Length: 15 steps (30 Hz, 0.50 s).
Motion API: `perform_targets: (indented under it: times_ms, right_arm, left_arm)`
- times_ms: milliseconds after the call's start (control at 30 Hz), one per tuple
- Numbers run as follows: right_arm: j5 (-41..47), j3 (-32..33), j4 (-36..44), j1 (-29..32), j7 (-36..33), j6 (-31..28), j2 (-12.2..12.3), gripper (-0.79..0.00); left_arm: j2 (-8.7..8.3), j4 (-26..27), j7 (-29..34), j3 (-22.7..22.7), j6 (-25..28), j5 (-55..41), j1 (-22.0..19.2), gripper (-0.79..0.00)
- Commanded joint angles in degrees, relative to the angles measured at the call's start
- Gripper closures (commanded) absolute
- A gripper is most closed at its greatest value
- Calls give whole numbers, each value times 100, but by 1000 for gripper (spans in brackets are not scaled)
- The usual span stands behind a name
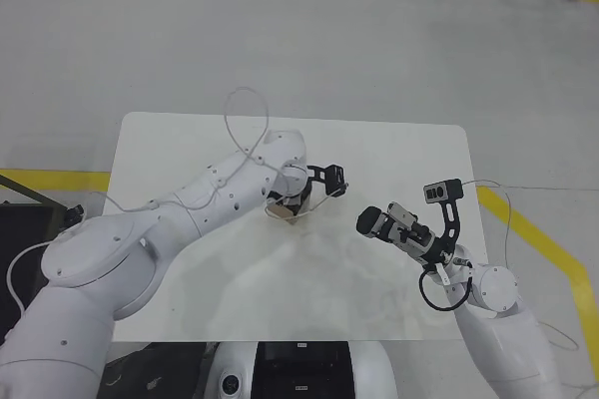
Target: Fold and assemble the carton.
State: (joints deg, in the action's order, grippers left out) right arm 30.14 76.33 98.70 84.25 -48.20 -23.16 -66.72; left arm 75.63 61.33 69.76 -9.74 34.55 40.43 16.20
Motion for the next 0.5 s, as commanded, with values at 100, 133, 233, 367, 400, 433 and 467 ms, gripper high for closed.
perform_targets:
  times_ms: [100,133,233,367,400,433,467]
  right_arm:
    - [0,0,0,0,0,0,0,-785]
    - [0,0,0,0,0,0,0,-785]
    - [0,0,0,0,0,0,0,-785]
    - [0,0,0,0,0,0,0,-785]
    - [0,0,0,0,0,0,0,-785]
    - [0,0,0,0,0,0,0,-785]
    - [0,0,0,0,0,0,0,-785]
  left_arm:
    - [-116,186,144,0,-146,-40,-70,0]
    - [-142,224,165,0,-167,-49,-81,0]
    - [-217,313,233,0,-235,-78,-119,0]
    - [-279,288,202,0,-205,-119,-116,0]
    - [-280,245,179,0,-181,-136,-97,0]
    - [-276,215,148,0,-151,-137,-80,0]
    - [-268,189,112,0,-115,-136,-68,0]
